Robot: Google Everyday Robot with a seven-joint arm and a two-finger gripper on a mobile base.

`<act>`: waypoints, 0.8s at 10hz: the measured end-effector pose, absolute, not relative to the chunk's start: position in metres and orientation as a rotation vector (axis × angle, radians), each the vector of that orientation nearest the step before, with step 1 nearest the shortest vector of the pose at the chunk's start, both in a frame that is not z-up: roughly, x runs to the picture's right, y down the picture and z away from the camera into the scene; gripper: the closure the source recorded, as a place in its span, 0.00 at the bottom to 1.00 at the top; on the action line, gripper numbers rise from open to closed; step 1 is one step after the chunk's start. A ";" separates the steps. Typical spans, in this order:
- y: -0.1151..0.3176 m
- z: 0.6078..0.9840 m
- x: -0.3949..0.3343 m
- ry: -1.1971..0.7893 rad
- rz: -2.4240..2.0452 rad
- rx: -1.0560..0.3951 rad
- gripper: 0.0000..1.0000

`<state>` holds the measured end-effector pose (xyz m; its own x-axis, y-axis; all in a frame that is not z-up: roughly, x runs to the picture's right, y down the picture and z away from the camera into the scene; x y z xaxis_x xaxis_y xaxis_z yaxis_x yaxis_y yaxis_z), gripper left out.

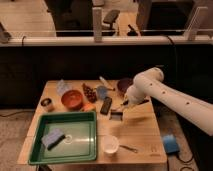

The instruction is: Place brush in tray

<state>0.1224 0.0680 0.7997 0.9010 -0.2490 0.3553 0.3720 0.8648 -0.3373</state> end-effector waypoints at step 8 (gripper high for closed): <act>0.034 0.778 0.077 -0.383 -0.395 -0.385 0.97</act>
